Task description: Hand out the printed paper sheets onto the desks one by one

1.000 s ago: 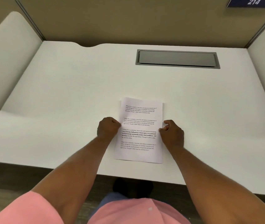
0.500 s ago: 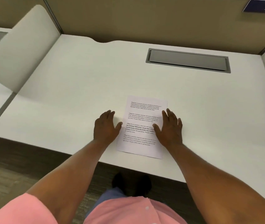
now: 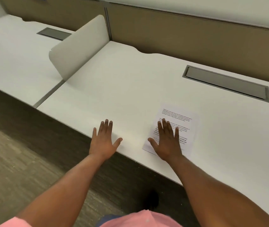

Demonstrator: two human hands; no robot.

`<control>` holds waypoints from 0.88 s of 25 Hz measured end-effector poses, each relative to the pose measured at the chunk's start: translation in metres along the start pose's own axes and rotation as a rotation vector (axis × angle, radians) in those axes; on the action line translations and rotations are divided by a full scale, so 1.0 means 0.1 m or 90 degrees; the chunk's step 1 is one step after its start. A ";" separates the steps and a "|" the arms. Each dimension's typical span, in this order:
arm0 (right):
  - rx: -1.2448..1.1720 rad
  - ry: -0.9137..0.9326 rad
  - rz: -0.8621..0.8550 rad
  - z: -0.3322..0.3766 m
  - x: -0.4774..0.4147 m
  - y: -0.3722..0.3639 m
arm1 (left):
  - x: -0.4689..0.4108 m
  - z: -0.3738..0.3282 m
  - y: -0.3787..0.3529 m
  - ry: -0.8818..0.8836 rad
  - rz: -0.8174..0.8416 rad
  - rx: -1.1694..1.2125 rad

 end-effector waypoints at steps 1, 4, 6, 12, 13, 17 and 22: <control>0.007 0.014 0.013 0.16 -0.02 -0.02 | 0.07 0.15 0.02 0.013 -0.007 0.007; 0.016 0.041 0.025 0.61 -0.07 -0.04 | 0.30 0.57 0.07 0.037 -0.024 0.047; 0.012 0.085 0.036 1.15 -0.07 -0.16 | 0.52 1.03 0.09 0.065 -0.028 0.071; 0.003 0.205 0.066 2.67 0.00 -0.56 | 1.25 2.43 0.09 0.161 -0.059 0.091; 0.003 0.227 0.072 2.89 -0.01 -0.62 | 1.32 2.64 0.12 0.181 -0.061 0.094; 0.012 0.300 0.079 3.81 -0.11 -0.78 | 1.64 3.52 0.17 0.251 -0.094 0.102; 0.023 0.403 0.115 4.76 -0.44 -1.00 | 1.76 4.35 0.22 0.347 -0.114 0.103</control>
Point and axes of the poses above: each hand's wrist, its own x-axis away from the middle knuckle, its own y-axis out of the back of the hand, z = x × y, the point moved 8 cm from there along -x, towards the middle knuckle, and after that the axes turned 14 degrees about y, right-handed, at the moved point
